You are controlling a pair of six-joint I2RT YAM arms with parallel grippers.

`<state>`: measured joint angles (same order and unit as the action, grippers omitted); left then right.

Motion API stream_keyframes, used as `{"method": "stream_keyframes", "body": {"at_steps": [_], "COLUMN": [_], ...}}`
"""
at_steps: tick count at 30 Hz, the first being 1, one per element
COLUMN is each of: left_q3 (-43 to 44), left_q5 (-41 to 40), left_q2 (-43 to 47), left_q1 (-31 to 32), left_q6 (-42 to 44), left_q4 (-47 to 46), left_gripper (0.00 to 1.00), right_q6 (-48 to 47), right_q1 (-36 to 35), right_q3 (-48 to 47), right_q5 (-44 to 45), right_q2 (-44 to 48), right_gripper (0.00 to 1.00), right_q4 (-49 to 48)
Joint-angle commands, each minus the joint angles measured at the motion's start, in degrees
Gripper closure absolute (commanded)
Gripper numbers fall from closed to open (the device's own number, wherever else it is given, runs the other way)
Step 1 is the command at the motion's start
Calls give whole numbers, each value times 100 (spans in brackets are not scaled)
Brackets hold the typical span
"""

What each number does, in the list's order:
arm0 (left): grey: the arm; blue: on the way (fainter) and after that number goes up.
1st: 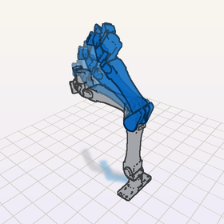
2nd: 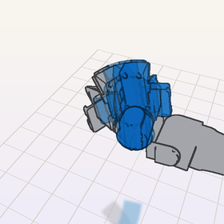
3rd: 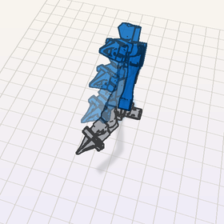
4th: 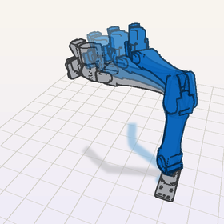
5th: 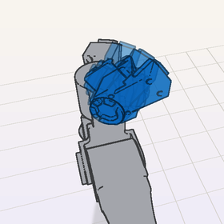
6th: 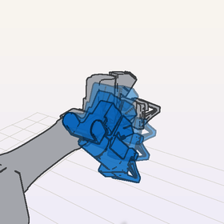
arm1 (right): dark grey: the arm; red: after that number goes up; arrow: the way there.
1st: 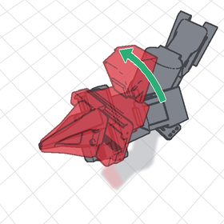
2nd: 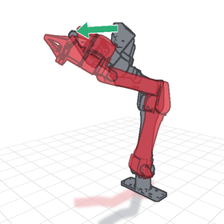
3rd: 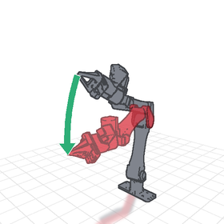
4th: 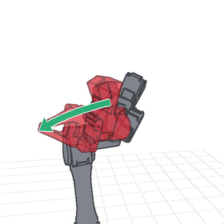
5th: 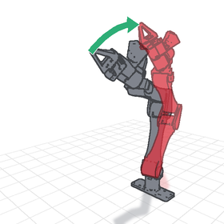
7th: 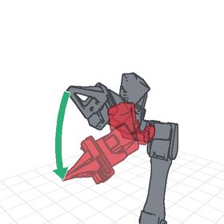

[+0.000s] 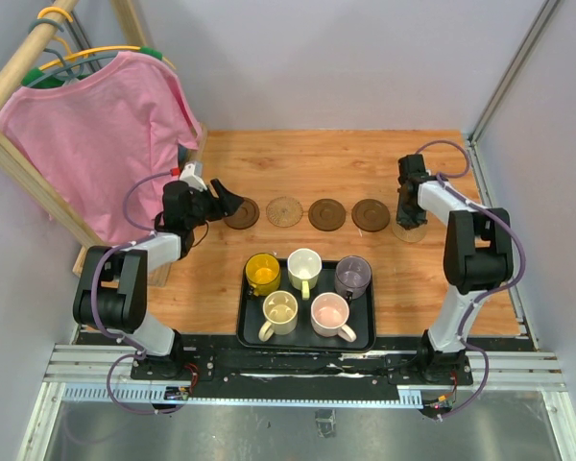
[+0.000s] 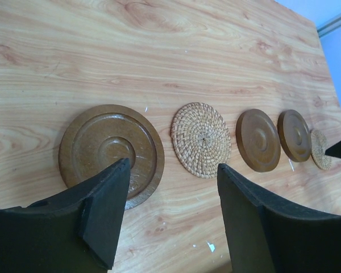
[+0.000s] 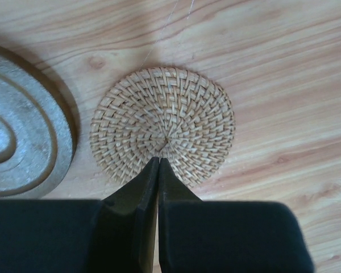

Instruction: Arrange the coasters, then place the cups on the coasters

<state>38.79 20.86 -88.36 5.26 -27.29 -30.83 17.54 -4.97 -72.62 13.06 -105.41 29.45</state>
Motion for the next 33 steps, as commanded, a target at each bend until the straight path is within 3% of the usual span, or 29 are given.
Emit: {"method": "stream_keyframes", "body": {"at_steps": [1,13,25,33], "left_q3": [-105,-144,-80,114], "left_q5": [104,-45,-89,-146], "left_q2": [-2,65,-137,-419], "left_q1": [-35,-38,-41,-34], "left_q6": [-66,-17,-30,85], "left_q4": [-290,-196,-255,-249], "left_gripper": [34,33,34,49], "right_q6": [2,6,-8,-138], "right_q1": [137,428,436,382], "right_q3": [-247,-912,-756,-833], "right_q5": [-91,16,-105,-1], "right_q2": [-425,-1194,-1024,-478], "right_gripper": [98,98,99,98], "right_q4": [122,277,268,295]}}
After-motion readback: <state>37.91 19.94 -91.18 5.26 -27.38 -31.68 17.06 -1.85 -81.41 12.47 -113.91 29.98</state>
